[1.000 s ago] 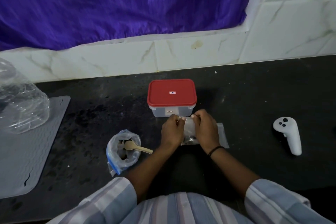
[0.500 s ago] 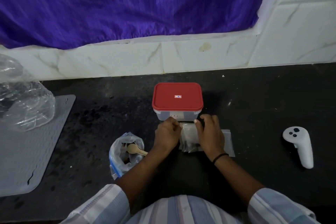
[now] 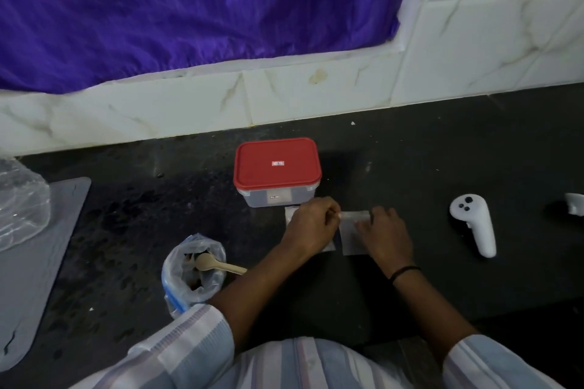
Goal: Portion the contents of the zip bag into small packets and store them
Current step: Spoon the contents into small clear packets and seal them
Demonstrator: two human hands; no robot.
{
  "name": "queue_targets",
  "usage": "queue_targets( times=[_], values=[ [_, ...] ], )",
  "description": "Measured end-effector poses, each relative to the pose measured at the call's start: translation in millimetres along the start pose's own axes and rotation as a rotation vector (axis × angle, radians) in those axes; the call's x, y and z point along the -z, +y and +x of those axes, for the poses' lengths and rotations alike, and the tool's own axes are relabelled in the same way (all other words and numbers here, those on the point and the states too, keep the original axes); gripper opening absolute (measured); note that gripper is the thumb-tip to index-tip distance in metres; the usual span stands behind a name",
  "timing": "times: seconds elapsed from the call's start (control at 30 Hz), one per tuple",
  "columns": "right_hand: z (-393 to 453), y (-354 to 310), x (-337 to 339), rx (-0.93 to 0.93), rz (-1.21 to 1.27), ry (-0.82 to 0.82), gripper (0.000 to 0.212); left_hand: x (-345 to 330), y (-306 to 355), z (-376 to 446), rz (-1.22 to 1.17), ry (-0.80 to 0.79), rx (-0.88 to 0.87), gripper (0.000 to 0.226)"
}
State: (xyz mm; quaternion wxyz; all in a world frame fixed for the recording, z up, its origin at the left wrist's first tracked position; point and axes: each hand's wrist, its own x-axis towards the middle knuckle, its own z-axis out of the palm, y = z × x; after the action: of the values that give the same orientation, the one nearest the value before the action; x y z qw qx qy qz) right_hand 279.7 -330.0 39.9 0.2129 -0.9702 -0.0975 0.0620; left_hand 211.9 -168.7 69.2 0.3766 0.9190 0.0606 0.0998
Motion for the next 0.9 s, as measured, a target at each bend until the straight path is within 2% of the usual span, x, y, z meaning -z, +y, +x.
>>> queue_targets(
  times=[0.2,0.37,0.43,0.5,0.63,0.7,0.8,0.9],
  values=[
    [-9.4,16.4,-6.1,-0.001,0.014,0.020,0.026,-26.4,12.8,5.8,0.153,-0.259,0.013,0.016],
    [-3.3,15.5,-11.2,-0.067,0.124,0.011,0.009,-35.3,6.5,2.0,0.202,-0.329,0.054,0.017],
    [-4.4,14.6,-12.0,-0.099,0.161,0.028,0.008,-36.3,6.3,1.7,0.198,-0.321,0.028,0.014],
    [-9.6,12.4,-10.2,-0.100,0.321,0.036,0.013,-36.3,6.5,0.9,0.186,-0.272,-0.001,0.015],
    [-26.7,4.1,8.3,-0.053,0.681,0.050,0.012,-29.8,6.5,-2.6,0.088,0.054,-0.045,0.036],
    [-35.6,-2.2,20.8,-0.003,0.756,0.018,0.010,-17.3,10.1,-4.2,0.043,0.135,-0.052,0.036],
    [-44.1,-15.1,37.2,0.049,0.819,-0.011,0.010,9.1,17.5,-8.5,-0.023,0.053,-0.055,0.015],
    [-46.1,-32.3,45.8,0.080,0.824,-0.060,0.010,34.0,23.1,-14.3,-0.128,-0.040,0.049,0.011]
  ],
)
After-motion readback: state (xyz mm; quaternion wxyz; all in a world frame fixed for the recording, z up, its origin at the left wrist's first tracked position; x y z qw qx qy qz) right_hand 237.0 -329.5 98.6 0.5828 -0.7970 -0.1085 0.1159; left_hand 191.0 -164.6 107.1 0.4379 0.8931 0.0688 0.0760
